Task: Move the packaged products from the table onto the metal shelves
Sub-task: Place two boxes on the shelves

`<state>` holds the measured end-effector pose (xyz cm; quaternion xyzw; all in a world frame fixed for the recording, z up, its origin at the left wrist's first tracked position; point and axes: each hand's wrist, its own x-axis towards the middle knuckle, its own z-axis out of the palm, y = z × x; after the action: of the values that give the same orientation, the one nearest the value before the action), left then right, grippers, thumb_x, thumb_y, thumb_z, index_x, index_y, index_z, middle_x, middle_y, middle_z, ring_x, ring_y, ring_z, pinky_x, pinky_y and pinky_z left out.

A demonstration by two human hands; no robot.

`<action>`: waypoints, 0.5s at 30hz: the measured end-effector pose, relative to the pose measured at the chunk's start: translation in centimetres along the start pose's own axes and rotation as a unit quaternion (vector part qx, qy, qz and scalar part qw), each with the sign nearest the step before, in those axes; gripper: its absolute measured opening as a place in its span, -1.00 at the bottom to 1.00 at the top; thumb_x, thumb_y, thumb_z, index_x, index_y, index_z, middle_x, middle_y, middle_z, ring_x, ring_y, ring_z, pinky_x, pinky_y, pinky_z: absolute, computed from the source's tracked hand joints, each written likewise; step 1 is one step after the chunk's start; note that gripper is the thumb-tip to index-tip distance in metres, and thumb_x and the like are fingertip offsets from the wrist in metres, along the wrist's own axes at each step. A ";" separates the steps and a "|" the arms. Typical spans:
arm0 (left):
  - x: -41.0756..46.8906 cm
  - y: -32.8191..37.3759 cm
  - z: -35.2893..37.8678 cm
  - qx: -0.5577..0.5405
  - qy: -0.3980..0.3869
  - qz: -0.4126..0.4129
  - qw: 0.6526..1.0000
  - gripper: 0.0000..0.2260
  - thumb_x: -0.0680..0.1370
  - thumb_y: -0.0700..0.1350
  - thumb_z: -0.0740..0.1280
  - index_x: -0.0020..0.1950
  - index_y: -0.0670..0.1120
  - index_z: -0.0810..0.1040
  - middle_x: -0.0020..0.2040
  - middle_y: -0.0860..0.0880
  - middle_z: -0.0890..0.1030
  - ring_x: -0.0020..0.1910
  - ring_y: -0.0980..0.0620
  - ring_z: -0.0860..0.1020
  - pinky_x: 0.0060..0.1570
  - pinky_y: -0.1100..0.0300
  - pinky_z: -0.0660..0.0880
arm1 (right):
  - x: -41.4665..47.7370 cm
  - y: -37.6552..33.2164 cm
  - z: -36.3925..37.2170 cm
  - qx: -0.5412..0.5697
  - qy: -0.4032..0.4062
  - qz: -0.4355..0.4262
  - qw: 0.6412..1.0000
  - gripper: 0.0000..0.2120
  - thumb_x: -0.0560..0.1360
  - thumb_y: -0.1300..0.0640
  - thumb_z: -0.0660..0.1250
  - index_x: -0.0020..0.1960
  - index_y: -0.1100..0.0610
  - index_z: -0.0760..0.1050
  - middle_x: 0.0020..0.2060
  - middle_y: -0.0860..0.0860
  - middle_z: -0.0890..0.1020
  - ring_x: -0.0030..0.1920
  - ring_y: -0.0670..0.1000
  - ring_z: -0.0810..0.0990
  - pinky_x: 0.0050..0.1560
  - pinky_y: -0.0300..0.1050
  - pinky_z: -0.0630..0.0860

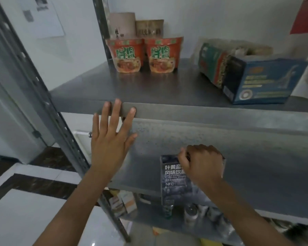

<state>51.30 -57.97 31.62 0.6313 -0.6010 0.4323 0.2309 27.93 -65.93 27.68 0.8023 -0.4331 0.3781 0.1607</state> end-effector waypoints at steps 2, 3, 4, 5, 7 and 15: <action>-0.8 -3.0 0.9 0.013 0.000 0.009 1.000 -0.39 0.62 0.16 0.13 0.58 0.09 -0.09 0.55 -0.13 -0.06 0.55 -0.16 -0.06 0.47 -0.16 -0.05 | 0.5 -2.0 0.7 -0.015 0.002 0.008 1.000 -0.53 0.47 -0.01 0.06 -0.57 0.11 0.33 -0.66 -0.03 0.26 -0.63 -0.01 0.17 -0.44 -0.29 0.19; -1.1 -4.0 1.1 0.012 0.002 0.005 1.000 -0.40 0.62 0.18 0.12 0.57 0.11 -0.09 0.56 -0.13 -0.09 0.55 -0.14 -0.10 0.48 -0.16 -0.08 | 0.7 -2.9 1.1 -0.024 0.001 0.010 1.000 -0.53 0.47 -0.01 0.06 -0.57 0.12 0.34 -0.67 -0.02 0.29 -0.64 0.00 0.18 -0.43 -0.28 0.19; -1.3 -4.8 1.1 0.007 0.005 -0.005 1.000 -0.40 0.63 0.19 0.11 0.57 0.11 -0.09 0.57 -0.13 -0.11 0.55 -0.13 -0.13 0.48 -0.15 -0.10 | 0.9 -3.6 1.4 -0.034 0.001 0.013 0.999 -0.52 0.47 -0.02 0.07 -0.57 0.13 0.36 -0.68 0.00 0.32 -0.65 0.01 0.21 -0.43 -0.28 0.18; -1.6 -5.6 1.2 0.005 0.007 -0.019 1.000 -0.41 0.63 0.20 0.10 0.57 0.11 -0.09 0.57 -0.13 -0.10 0.55 -0.12 -0.14 0.48 -0.15 -0.12 | 1.0 -4.3 1.9 -0.044 0.003 0.014 0.999 -0.51 0.48 -0.03 0.07 -0.57 0.13 0.37 -0.68 0.02 0.34 -0.66 0.02 0.25 -0.43 -0.28 0.18; -2.1 -7.4 1.6 0.016 0.011 -0.038 0.999 -0.41 0.63 0.20 0.10 0.58 0.09 -0.08 0.57 -0.12 -0.14 0.55 -0.12 -0.15 0.48 -0.15 -0.14 | 1.2 -5.2 2.9 -0.055 0.007 0.009 0.998 -0.45 0.52 -0.09 0.05 -0.56 0.15 0.39 -0.67 0.03 0.36 -0.67 0.02 0.32 -0.44 -0.28 0.18; -4.6 -13.1 3.9 0.038 0.054 -0.027 0.997 -0.42 0.65 0.18 0.04 0.59 0.03 -0.08 0.58 -0.06 -0.17 0.55 -0.11 -0.11 0.48 -0.13 -0.05 | 0.9 -8.1 6.5 -0.063 -0.045 0.021 0.997 -0.29 0.60 -0.25 -0.09 -0.51 0.16 0.41 -0.63 0.04 0.39 -0.60 0.04 0.38 -0.42 -0.17 0.37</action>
<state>65.38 -56.29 28.84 0.6315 -0.5535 0.4816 0.2510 37.90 -65.62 24.59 0.7977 -0.4796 0.3163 0.1833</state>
